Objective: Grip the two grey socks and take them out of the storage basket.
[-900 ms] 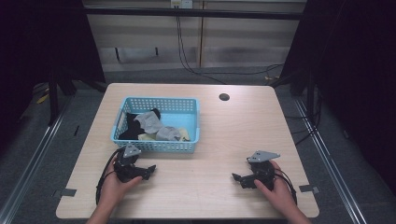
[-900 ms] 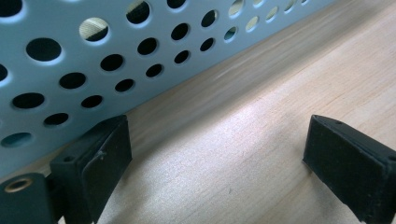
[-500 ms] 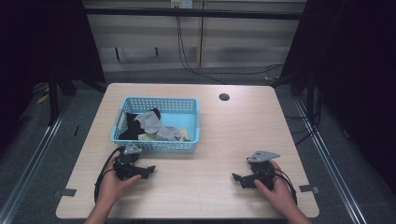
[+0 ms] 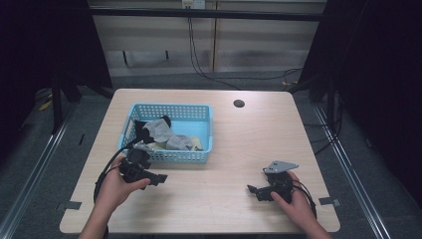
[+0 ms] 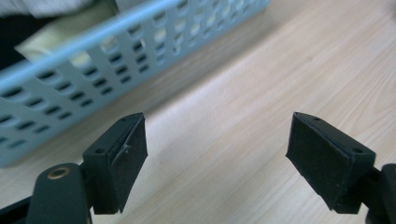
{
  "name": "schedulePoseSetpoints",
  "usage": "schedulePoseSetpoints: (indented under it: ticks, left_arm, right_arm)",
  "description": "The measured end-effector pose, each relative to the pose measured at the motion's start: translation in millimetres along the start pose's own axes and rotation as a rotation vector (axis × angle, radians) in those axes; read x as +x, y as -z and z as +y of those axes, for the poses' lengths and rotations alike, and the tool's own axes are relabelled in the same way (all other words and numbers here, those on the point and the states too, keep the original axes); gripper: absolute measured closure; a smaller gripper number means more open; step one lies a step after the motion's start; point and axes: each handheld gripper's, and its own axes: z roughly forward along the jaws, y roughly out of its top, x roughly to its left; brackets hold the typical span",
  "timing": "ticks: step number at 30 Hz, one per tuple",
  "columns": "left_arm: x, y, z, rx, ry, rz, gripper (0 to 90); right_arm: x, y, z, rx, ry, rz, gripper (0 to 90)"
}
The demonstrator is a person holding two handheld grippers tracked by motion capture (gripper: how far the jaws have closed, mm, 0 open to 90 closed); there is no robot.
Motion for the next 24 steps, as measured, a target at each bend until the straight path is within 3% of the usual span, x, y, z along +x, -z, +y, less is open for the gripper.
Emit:
schedulePoseSetpoints:
  ticks: [8,12,18,24]
  left_arm:
    - [5.3,17.9,23.6,-0.016,0.034,0.016,19.6]
    - [5.9,24.0,34.1,-0.024,0.027,0.026,19.6]
    - [8.5,26.4,50.2,-0.014,0.039,0.028,19.5]
    - [14.0,25.1,63.3,-0.036,0.054,0.038,19.6]
  right_arm:
    - [0.0,0.1,-0.1,0.000,0.002,0.001,10.9]
    - [0.2,0.2,-0.1,0.001,0.000,0.000,10.9]
    - [0.3,0.2,-0.1,0.001,-0.001,0.000,10.9]
    - [0.3,0.2,-0.1,0.001,-0.001,0.000,10.9]
